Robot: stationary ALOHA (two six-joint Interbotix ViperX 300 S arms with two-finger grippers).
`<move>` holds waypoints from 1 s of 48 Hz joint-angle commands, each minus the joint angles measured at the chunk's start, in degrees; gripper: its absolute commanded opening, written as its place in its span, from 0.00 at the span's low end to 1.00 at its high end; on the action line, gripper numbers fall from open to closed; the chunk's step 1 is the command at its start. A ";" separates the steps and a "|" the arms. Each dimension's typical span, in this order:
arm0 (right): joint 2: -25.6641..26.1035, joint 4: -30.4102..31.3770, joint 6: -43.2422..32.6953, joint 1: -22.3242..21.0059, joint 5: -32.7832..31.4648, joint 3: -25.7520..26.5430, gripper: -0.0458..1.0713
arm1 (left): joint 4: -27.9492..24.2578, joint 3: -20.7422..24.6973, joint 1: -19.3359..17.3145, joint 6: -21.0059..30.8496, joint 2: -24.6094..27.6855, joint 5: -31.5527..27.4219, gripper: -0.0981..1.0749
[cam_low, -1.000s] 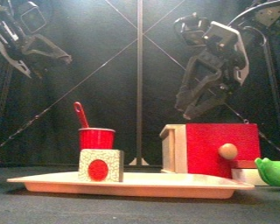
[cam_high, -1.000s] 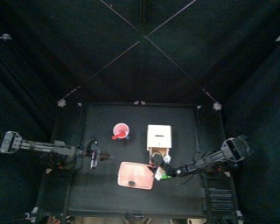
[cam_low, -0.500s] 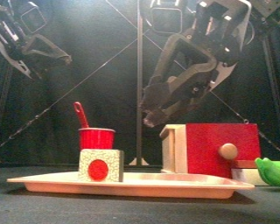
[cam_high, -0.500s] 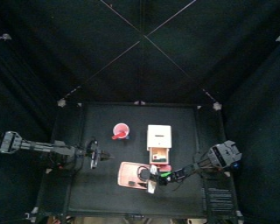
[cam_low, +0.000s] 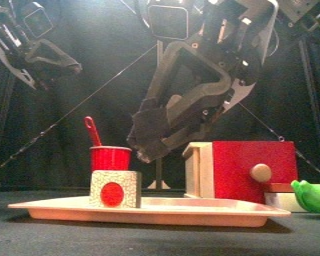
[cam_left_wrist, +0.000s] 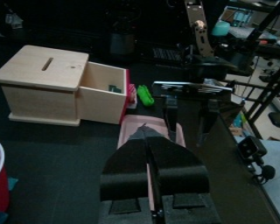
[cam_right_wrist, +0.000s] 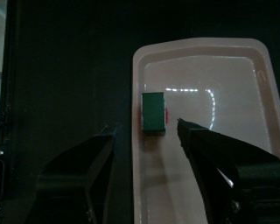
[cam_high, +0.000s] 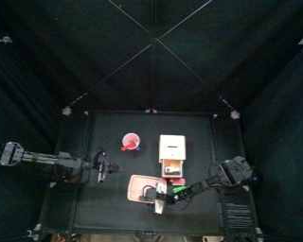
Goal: Grab sushi piece from plate
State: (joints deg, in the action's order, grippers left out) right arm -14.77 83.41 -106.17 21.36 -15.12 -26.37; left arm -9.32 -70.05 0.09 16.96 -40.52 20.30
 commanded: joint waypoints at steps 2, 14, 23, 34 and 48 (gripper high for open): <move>0.00 0.18 0.09 -0.70 0.35 1.85 0.83 | -0.09 0.79 -0.09 -0.09 0.09 0.26 0.24; -2.37 -0.09 0.09 -2.29 0.88 3.43 0.83 | -0.09 0.70 -0.09 -0.09 0.09 0.26 0.24; -3.16 -0.18 0.00 -3.34 0.97 4.22 0.82 | -0.09 0.79 -0.09 -0.09 0.09 0.26 0.24; -3.34 -0.18 0.00 -3.52 1.85 4.39 0.78 | -0.09 0.79 -0.09 -0.09 0.09 0.26 0.24; -3.25 -0.26 0.00 -3.60 1.93 4.39 0.63 | 0.00 0.70 -0.09 -0.09 0.09 0.26 0.24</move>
State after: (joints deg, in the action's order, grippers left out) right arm -19.34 83.14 -106.17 18.11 -13.27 -23.12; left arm -9.32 -70.05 0.09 16.96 -40.52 20.21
